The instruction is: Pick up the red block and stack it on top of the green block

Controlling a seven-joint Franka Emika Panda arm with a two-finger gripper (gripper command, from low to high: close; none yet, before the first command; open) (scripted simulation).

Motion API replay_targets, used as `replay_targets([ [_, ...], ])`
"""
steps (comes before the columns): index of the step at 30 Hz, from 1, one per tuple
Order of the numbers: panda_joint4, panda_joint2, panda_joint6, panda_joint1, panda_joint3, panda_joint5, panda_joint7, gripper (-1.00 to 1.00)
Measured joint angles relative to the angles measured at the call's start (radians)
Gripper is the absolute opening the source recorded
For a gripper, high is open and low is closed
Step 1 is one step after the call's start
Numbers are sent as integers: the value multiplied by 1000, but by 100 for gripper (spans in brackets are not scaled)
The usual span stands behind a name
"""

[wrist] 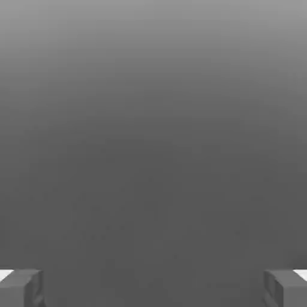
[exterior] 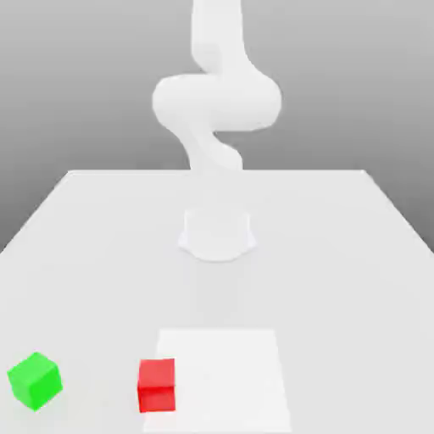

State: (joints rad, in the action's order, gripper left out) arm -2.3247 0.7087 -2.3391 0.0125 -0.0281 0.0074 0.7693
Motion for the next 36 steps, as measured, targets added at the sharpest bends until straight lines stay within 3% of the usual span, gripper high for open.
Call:
replay_targets([
  [17,-168,-623,-267,23,-135,76,-227,0],
  [23,-226,-837,-364,-6,-150,67,-280,0],
  [28,-211,-1018,-502,-44,-103,126,-332,0],
  [29,-207,-1047,-526,-54,-91,137,-340,-100],
  [36,-206,-1050,-528,-55,-89,136,-340,-100],
])
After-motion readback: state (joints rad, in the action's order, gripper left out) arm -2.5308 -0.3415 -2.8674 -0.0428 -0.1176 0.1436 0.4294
